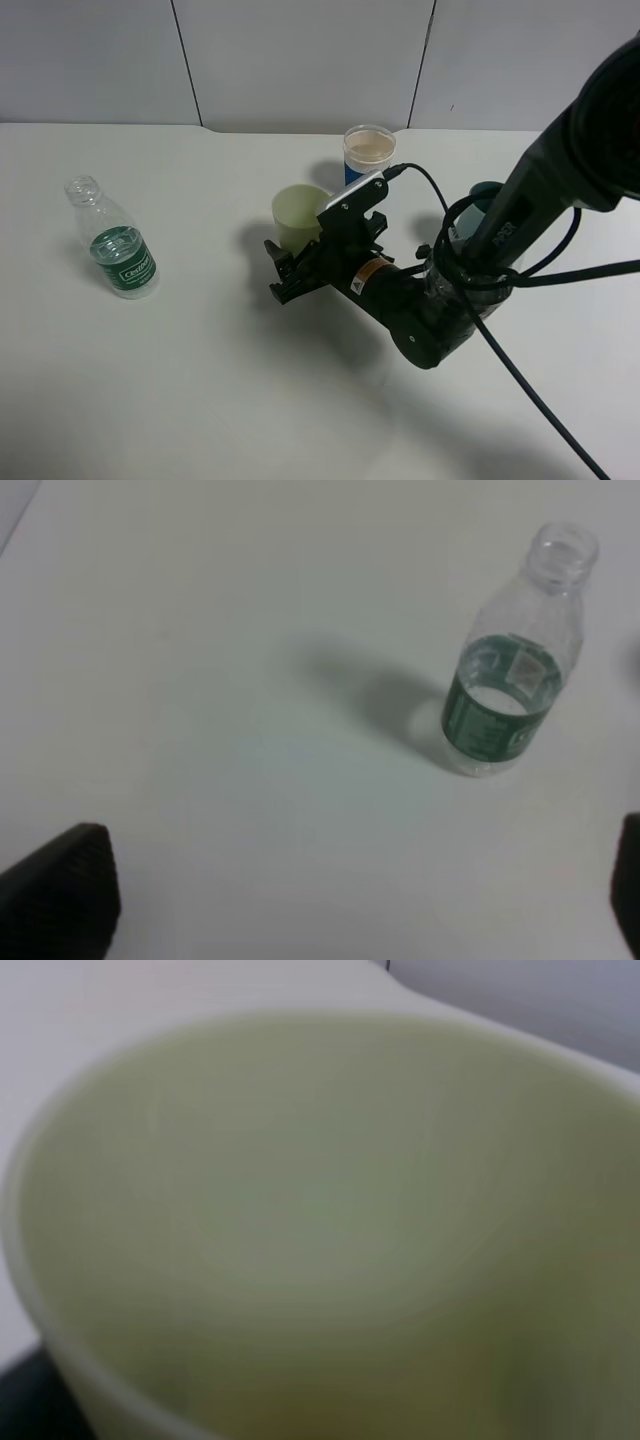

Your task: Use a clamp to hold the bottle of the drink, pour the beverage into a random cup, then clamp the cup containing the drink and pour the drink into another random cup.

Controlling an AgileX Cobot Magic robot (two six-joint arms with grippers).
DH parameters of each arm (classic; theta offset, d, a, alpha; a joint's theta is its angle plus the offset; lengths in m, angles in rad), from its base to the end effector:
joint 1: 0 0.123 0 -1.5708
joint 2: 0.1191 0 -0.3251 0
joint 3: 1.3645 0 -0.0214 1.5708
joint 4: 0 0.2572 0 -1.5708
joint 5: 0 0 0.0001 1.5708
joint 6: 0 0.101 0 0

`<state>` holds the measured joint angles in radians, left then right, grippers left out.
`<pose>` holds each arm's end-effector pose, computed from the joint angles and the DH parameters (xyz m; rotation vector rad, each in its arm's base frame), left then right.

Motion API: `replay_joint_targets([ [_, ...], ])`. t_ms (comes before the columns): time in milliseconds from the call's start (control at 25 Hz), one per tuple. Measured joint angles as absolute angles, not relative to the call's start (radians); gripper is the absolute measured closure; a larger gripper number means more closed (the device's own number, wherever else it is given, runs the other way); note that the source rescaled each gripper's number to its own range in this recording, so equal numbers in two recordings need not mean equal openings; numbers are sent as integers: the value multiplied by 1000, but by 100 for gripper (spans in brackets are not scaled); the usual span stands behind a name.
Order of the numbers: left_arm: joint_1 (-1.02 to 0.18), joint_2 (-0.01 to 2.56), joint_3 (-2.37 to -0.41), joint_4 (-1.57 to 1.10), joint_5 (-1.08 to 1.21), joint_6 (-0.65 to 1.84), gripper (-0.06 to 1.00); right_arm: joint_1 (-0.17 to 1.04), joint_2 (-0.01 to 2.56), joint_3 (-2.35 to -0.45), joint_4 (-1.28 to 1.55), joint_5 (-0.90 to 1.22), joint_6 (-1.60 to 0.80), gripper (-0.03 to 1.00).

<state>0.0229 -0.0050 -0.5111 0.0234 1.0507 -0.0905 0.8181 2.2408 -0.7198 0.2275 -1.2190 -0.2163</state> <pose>-0.0324 0.0013 0.2798 -0.1155 2.0147 -0.0151 0.2776 0.2651 0.0782 -0.6874 1.6622 0.2972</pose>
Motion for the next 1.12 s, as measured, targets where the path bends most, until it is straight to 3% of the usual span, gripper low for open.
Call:
replay_joint_targets([
  [40,23,-5,-511,23,1051,-90,-6,818,2244,-718,227,-1219,-216,50],
  [80,23,-5,-511,23,1051,-90,-6,818,2244,-718,227,-1219,-216,50],
  [160,23,-5,-511,23,1051,-90,-6,818,2245,-718,232,-1217,-216,17],
  [240,23,-5,-511,23,1051,-90,-6,818,2242,-718,242,-1217,-220,4],
  [360,23,-5,-511,23,1051,-90,-6,818,2213,-718,245,-1193,-229,-2],
  [680,23,-5,-511,23,1051,-90,-6,836,2102,-716,266,-1105,-242,-2],
  [920,23,-5,-511,23,1051,-90,-6,850,1868,-713,338,-724,-375,-2],
  [1120,23,-5,-511,23,1051,-90,-6,850,1695,-711,386,-531,-517,-3],
])
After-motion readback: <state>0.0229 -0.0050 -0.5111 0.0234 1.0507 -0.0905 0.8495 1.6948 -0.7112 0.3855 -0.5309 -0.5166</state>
